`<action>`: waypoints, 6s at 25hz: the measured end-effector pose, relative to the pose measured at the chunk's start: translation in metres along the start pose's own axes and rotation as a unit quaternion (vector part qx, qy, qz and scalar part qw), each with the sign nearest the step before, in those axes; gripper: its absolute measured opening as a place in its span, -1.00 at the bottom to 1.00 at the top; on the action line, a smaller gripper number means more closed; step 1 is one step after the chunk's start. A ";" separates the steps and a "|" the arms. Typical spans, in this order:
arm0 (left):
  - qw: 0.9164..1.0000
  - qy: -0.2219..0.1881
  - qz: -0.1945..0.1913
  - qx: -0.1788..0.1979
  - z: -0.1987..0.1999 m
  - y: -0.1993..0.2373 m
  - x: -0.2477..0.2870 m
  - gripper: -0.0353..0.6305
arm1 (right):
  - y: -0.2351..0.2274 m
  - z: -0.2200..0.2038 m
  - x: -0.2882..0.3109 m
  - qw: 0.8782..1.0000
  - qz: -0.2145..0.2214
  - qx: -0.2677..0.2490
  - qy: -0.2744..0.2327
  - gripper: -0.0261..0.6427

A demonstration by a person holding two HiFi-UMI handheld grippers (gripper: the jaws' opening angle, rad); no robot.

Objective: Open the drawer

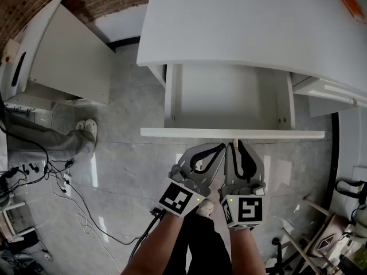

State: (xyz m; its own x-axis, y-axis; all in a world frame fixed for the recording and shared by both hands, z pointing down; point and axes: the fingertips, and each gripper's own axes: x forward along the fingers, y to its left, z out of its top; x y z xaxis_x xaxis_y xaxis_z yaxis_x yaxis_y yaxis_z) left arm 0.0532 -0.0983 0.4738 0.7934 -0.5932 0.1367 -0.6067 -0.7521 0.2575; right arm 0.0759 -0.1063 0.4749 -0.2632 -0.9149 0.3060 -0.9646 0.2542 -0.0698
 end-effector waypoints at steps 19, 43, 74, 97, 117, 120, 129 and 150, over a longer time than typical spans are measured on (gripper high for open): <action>1.000 -0.004 0.003 0.003 -0.005 -0.014 -0.016 -0.91 | 0.008 -0.007 -0.017 1.000 0.003 -0.003 -0.003 -0.70; 1.000 -0.001 0.013 -0.001 -0.017 -0.048 -0.046 -0.91 | 0.023 -0.021 -0.060 1.000 0.008 -0.003 0.002 -0.70; 1.000 0.011 0.004 -0.010 -0.030 -0.079 -0.072 -0.91 | 0.036 -0.036 -0.098 1.000 0.007 -0.011 0.017 -0.70; 1.000 0.013 -0.004 -0.021 -0.035 -0.087 -0.079 -0.90 | 0.039 -0.039 -0.110 1.000 0.015 0.011 0.019 -0.67; 0.999 -0.026 0.046 0.001 0.042 -0.086 -0.100 -0.90 | 0.031 0.039 -0.147 0.998 0.028 -0.022 -0.047 -0.91; 0.998 -0.023 0.053 0.026 0.060 -0.085 -0.103 -0.89 | 0.032 0.058 -0.152 0.997 0.035 -0.035 -0.060 -0.91; 0.996 -0.044 0.061 0.039 0.111 -0.095 -0.131 -0.89 | 0.036 0.108 -0.186 0.995 0.029 -0.047 -0.084 -0.92; 0.995 -0.062 0.050 0.054 0.203 -0.156 -0.176 -0.89 | 0.065 0.214 -0.268 0.988 0.072 -0.057 -0.125 -0.91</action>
State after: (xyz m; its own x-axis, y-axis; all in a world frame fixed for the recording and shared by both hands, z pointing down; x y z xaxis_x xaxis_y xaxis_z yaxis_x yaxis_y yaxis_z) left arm -0.0015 0.0653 0.2152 0.7207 -0.6923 0.0359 -0.6893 -0.7102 0.1433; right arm 0.0811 0.0880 0.1856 -0.4057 -0.9122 0.0564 -0.9132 0.4072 0.0166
